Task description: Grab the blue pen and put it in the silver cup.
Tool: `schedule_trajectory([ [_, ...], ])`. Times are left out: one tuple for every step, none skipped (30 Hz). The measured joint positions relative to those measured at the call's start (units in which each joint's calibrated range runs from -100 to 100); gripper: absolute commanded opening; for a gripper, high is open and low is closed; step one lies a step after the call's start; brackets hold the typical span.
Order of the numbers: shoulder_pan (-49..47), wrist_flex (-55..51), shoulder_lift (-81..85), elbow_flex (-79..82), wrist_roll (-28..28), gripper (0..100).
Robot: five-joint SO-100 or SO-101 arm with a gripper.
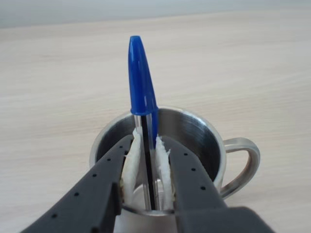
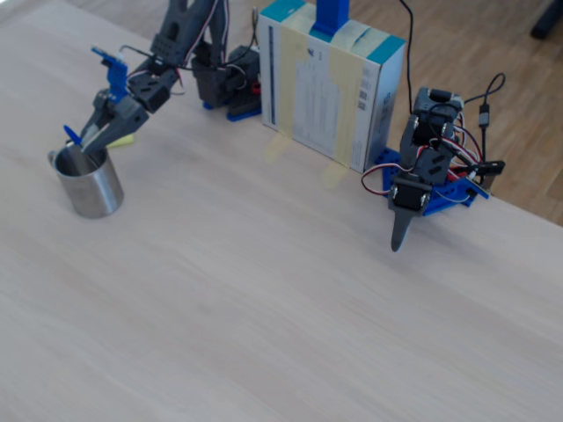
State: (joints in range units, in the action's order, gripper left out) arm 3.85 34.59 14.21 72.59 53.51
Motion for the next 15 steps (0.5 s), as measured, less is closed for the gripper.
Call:
schedule_trajectory([
  [0.0,0.0,0.0,0.0,0.0,2],
  [0.0,0.0,0.0,0.0,0.0,2],
  [0.0,0.0,0.0,0.0,0.0,2],
  [0.0,0.0,0.0,0.0,0.0,2],
  [0.0,0.0,0.0,0.0,0.0,3],
  [0.0,0.0,0.0,0.0,0.0,3],
  [0.0,0.0,0.0,0.0,0.0,3],
  [0.0,0.0,0.0,0.0,0.0,3],
  [0.0,0.0,0.0,0.0,0.0,3],
  [0.0,0.0,0.0,0.0,0.0,3],
  [0.0,0.0,0.0,0.0,0.0,3],
  [0.0,0.0,0.0,0.0,0.0,3],
  [0.0,0.0,0.0,0.0,0.0,3],
  [0.0,0.0,0.0,0.0,0.0,4],
  [0.0,0.0,0.0,0.0,0.0,6],
])
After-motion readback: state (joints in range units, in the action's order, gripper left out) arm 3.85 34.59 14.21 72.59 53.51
